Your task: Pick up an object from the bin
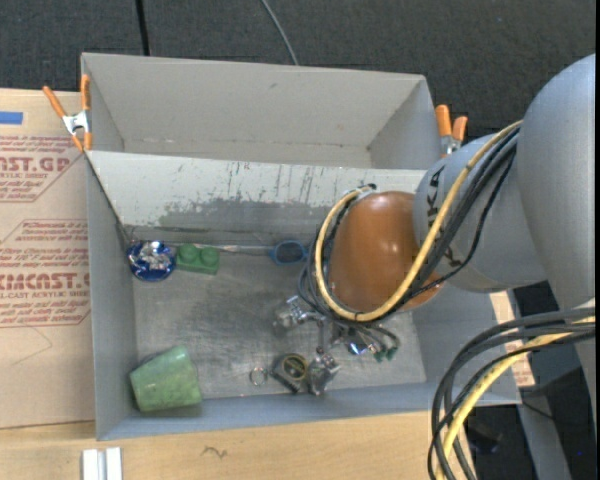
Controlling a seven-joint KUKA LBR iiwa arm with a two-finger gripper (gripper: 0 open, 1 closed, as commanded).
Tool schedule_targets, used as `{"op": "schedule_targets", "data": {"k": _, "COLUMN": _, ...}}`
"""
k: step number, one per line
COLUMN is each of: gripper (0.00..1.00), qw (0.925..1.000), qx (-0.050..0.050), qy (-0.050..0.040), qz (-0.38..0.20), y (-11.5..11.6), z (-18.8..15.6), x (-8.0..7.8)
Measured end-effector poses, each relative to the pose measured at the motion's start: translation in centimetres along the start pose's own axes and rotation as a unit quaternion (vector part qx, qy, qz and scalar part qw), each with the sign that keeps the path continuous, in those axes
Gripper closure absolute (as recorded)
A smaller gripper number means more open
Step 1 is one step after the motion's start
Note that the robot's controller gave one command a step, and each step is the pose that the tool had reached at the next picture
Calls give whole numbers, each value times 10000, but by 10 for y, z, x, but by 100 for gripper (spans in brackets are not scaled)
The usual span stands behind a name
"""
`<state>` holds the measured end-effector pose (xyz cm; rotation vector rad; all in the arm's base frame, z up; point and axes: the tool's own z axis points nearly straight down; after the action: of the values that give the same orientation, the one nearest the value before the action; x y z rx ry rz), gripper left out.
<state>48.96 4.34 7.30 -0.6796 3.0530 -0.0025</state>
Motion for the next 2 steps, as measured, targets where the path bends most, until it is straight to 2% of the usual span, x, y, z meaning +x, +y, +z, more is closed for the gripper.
{"op": "schedule_targets", "data": {"k": 1, "gripper": 100, "qw": 10000, "qx": -21, "qy": 80, "qz": -3, "y": 1, "z": 0, "x": 4}}
{"op": "schedule_targets", "data": {"k": 2, "gripper": 0, "qw": 10000, "qx": -8, "qy": 3, "qz": 1, "y": 1, "z": 0, "x": 0}}
